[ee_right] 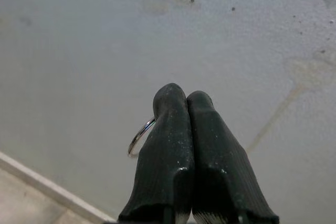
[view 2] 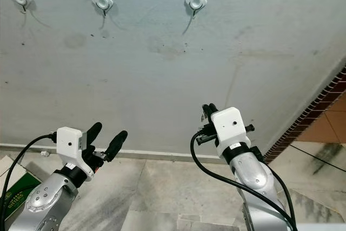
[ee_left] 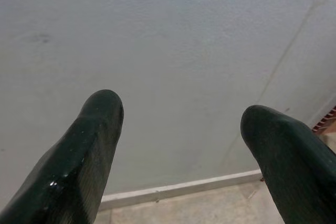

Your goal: Hang keys on a hook

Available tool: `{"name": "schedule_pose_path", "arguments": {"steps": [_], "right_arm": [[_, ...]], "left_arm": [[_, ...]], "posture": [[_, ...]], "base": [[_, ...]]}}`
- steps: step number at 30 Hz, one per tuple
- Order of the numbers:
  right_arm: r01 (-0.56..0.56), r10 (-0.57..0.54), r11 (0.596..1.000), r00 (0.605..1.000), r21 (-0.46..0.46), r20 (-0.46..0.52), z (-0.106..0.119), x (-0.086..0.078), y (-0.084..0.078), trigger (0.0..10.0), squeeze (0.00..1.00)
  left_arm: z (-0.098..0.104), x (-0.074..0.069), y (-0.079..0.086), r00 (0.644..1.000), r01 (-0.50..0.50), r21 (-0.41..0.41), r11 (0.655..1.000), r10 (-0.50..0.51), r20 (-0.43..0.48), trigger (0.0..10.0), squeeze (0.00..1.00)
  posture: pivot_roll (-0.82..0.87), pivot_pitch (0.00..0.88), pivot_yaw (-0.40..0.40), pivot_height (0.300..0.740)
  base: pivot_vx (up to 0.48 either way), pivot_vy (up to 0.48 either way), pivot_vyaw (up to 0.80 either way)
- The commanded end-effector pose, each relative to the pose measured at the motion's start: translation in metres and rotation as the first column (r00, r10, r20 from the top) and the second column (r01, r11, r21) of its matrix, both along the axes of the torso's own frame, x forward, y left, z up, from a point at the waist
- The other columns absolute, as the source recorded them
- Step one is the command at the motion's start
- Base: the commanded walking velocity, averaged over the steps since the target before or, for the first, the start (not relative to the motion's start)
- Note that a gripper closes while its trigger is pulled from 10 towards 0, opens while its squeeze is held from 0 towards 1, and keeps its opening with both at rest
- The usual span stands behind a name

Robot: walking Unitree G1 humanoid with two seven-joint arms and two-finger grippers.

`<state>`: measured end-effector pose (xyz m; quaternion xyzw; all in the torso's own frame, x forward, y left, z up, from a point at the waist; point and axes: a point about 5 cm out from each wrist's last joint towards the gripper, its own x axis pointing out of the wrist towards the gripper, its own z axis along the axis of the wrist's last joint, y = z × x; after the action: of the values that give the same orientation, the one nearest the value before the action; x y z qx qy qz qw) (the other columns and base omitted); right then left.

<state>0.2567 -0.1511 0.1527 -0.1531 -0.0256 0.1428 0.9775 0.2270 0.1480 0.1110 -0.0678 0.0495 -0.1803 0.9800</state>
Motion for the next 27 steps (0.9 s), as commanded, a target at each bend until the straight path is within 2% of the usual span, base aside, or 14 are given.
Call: {"name": "schedule_pose_path", "arguments": {"steps": [1,27], "right_arm": [[0.005,-0.005,1.000,1.000,-0.005,-0.003,-0.0010,-0.0016,-0.0016,10.0,0.00],[-0.023,0.023,1.000,1.000,0.002,-0.007,-0.0028,-0.0005,0.0058,10.0,0.00]], "left_arm": [[-0.0003,-0.0002,-0.0015,1.000,0.007,-0.001,1.000,-0.007,-0.008,10.0,0.00],[-0.0042,-0.0027,-0.0038,1.000,0.007,0.013,1.000,-0.007,-0.014,10.0,0.00]], "posture": [[-0.05,0.096,0.020,0.740],[-0.04,0.085,0.024,0.740]], "base": [[0.262,0.000,0.00],[0.242,0.000,0.00]]}}
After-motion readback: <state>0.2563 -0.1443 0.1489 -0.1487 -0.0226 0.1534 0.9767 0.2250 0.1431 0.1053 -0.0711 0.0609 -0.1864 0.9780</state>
